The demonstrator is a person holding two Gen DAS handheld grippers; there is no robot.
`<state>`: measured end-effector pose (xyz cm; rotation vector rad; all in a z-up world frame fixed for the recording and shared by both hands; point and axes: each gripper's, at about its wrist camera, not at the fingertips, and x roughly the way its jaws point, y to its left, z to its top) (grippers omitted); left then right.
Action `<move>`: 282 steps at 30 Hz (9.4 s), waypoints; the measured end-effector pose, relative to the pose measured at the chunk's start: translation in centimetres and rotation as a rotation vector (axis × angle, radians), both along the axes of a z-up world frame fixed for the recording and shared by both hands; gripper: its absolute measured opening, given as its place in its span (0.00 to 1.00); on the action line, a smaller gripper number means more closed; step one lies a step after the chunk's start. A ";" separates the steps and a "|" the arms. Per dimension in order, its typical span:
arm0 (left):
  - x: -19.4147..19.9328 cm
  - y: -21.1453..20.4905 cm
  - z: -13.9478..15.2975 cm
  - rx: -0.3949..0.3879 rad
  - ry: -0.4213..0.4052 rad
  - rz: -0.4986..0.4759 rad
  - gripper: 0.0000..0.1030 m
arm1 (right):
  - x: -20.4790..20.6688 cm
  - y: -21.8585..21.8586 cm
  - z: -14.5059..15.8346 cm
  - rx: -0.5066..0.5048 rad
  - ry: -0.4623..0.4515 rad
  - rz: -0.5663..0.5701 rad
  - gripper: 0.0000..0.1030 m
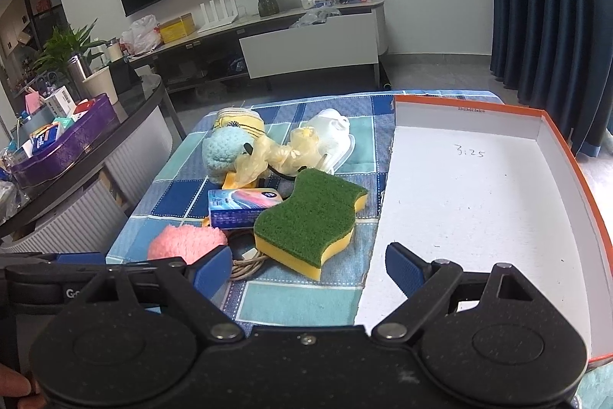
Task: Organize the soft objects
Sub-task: 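Move both tools toward the pile of soft items on the table, then grasp the pink pompom with the left tool while the right tool grasps the green sponge, then carry the pink pompom and green sponge over the white box with both tools, then open the right tool to drop the sponge while the left tool releases the pompom, then withdraw both tools from the box back toward the remaining items, then grasp the light-blue knitted ball with the left tool while the right tool grasps yellow gloves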
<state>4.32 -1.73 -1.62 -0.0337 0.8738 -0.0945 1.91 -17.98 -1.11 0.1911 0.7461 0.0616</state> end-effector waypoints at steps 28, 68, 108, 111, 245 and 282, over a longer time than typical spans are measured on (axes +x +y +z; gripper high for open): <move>1.5 -0.1 -0.9 -0.001 0.027 0.011 1.00 | 1.7 -0.3 -0.2 0.012 0.026 -0.021 0.99; 1.2 2.7 -0.8 -0.116 -0.022 -0.043 0.59 | 10.8 -0.5 -3.8 0.155 0.260 -0.187 0.70; 0.7 -0.1 1.8 -0.117 -0.073 -0.099 0.59 | 7.4 -5.0 0.6 0.171 0.138 -0.156 0.80; 0.9 -1.1 2.3 -0.112 -0.079 -0.121 0.59 | 6.7 -6.2 1.3 0.163 0.119 -0.167 0.80; 1.8 -1.6 -0.4 -0.068 -0.035 -0.060 0.89 | 4.9 -2.2 0.1 -0.084 0.037 0.080 0.89; 5.4 5.2 -1.4 -0.084 -0.006 0.089 0.90 | 17.1 5.2 -4.2 -0.098 0.083 0.344 0.50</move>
